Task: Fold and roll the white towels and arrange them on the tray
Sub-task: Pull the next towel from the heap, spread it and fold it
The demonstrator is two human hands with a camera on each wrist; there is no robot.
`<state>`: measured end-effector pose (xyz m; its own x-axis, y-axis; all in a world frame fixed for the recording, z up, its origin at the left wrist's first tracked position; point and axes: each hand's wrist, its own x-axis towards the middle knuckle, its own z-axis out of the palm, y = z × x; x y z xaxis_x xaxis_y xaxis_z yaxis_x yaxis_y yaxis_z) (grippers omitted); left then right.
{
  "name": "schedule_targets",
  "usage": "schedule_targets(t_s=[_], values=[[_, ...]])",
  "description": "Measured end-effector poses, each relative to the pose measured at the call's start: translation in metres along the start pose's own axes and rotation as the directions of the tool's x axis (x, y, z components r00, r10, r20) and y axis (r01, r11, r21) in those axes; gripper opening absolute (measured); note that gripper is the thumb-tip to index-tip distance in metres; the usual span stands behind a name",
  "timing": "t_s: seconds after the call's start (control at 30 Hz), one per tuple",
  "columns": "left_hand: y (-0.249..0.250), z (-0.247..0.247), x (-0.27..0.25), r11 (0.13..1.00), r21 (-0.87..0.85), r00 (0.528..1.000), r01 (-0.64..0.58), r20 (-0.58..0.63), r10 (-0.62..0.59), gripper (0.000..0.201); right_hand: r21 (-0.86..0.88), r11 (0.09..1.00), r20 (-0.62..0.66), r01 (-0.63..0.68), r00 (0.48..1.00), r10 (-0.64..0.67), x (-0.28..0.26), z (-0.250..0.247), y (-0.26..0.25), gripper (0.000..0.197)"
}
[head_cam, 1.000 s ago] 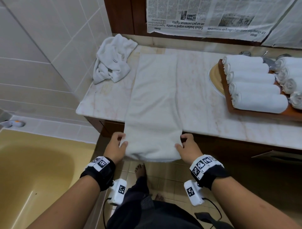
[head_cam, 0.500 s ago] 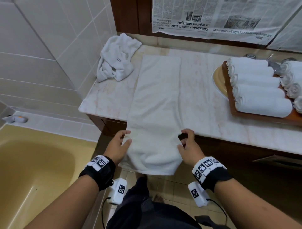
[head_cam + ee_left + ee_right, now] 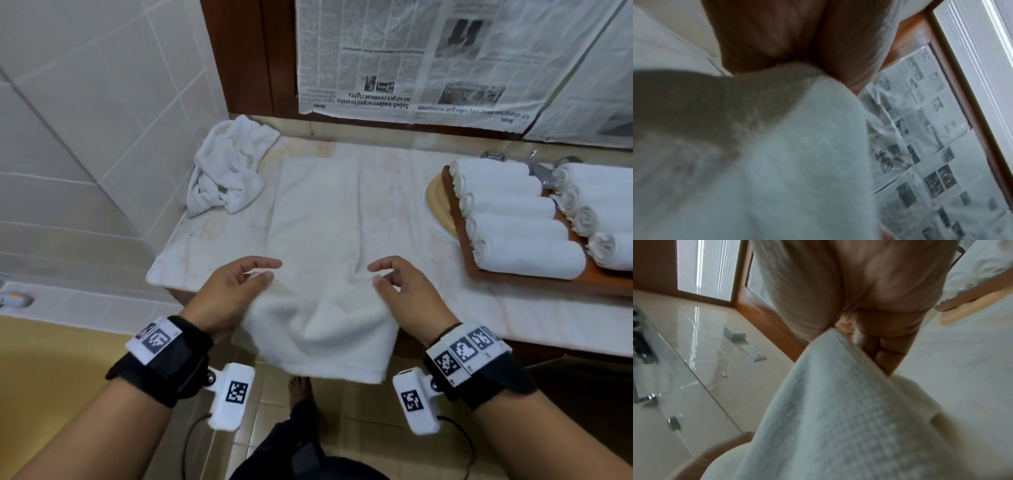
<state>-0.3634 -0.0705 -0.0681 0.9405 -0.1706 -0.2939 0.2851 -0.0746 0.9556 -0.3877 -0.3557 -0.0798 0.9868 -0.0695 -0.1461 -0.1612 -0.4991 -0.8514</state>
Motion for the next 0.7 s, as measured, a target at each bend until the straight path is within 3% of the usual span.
schedule_targets(t_s=[0.17, 0.3, 0.4, 0.5, 0.57, 0.6, 0.67, 0.7], values=[[0.052, -0.013, 0.030, 0.984, -0.175, 1.000, -0.012, 0.012, 0.014, 0.042, 0.158, 0.987, -0.003, -0.019, 1.000, 0.020, 0.026, -0.027, -0.032, 0.033], [0.099, -0.024, 0.090, 0.960, -0.261, 0.994, -0.104, -0.062, 0.091, 0.034, 0.487, 0.868, -0.062, 0.100, 0.995, -0.080, 0.089, -0.050, -0.064, 0.026], [0.134, -0.029, 0.170, 0.938, -0.309, 0.985, -0.155, -0.127, 0.121, 0.034, 0.592, 0.798, -0.213, 0.107, 0.977, 0.027, 0.176, -0.056, -0.079, 0.025], [0.140, -0.032, 0.249, 0.902, -0.417, 0.985, -0.110, -0.166, 0.043, 0.055, 0.567, 0.823, -0.193, -0.044, 0.963, 0.185, 0.266, -0.047, -0.063, 0.044], [0.121, -0.030, 0.281, 0.949, -0.311, 0.971, -0.046, -0.236, -0.030, 0.046, 0.420, 0.891, -0.133, -0.171, 0.960, 0.247, 0.297, -0.035, -0.040, 0.064], [0.106, -0.028, 0.290, 0.979, -0.201, 0.966, -0.010, -0.254, -0.042, 0.040, 0.324, 0.923, -0.113, -0.208, 0.960, 0.256, 0.300, -0.028, -0.030, 0.064], [0.073, -0.023, 0.301, 0.989, 0.132, 0.981, 0.068, -0.189, -0.042, 0.032, 0.092, 0.963, -0.083, -0.254, 0.961, 0.262, 0.299, -0.015, -0.007, 0.054], [0.056, -0.023, 0.302, 0.928, 0.362, 0.989, 0.092, -0.140, -0.044, 0.032, -0.039, 0.959, -0.064, -0.280, 0.959, 0.278, 0.296, -0.009, 0.005, 0.049]])
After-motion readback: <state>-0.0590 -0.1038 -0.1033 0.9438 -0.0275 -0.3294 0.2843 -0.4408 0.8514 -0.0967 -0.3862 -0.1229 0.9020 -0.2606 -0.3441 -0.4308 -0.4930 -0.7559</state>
